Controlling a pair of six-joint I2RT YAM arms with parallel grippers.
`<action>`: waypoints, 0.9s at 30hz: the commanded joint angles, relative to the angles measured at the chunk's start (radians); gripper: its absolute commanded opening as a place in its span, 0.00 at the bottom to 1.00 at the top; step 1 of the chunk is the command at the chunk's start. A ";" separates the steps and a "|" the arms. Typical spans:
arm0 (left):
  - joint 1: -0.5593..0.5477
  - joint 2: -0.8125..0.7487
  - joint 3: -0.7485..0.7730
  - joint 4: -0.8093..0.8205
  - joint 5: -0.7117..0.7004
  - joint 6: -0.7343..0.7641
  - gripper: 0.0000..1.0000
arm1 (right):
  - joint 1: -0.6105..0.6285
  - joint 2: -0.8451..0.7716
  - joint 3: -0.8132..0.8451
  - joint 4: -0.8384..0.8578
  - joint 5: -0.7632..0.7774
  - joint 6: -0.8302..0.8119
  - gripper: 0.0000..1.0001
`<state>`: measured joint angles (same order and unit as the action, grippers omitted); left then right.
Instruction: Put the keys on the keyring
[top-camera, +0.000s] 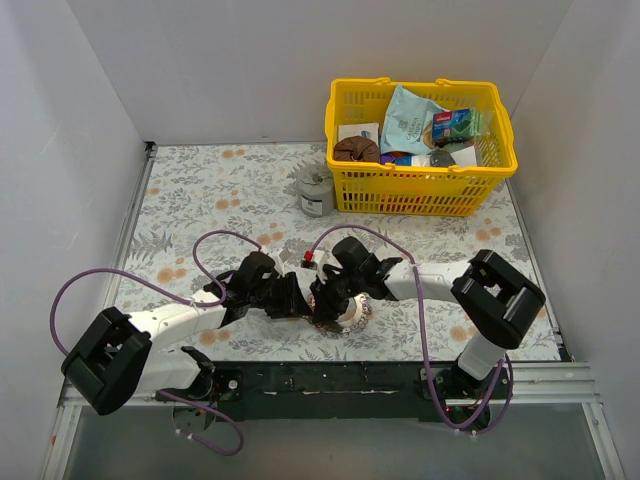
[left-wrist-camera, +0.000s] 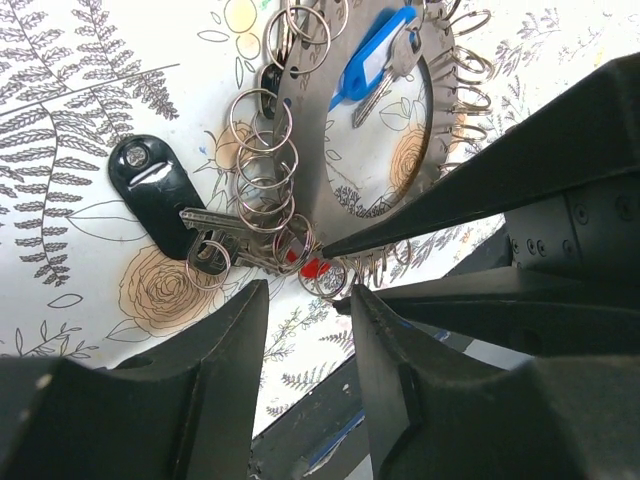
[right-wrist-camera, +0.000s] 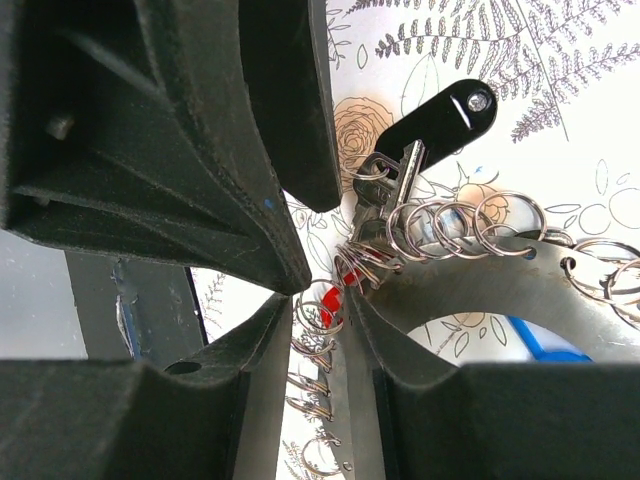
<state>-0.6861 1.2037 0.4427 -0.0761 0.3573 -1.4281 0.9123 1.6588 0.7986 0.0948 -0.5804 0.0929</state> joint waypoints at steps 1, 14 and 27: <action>-0.007 -0.026 0.039 0.002 -0.035 0.003 0.38 | 0.008 0.015 0.044 -0.013 -0.022 -0.041 0.35; 0.055 -0.065 0.057 -0.040 -0.047 -0.002 0.41 | 0.028 0.048 0.056 -0.050 -0.013 -0.071 0.33; 0.085 -0.131 0.054 -0.073 -0.052 0.006 0.41 | 0.031 0.021 0.111 -0.070 -0.018 -0.064 0.01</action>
<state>-0.6079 1.1278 0.4744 -0.1268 0.3180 -1.4391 0.9382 1.7039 0.8494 0.0437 -0.5869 0.0406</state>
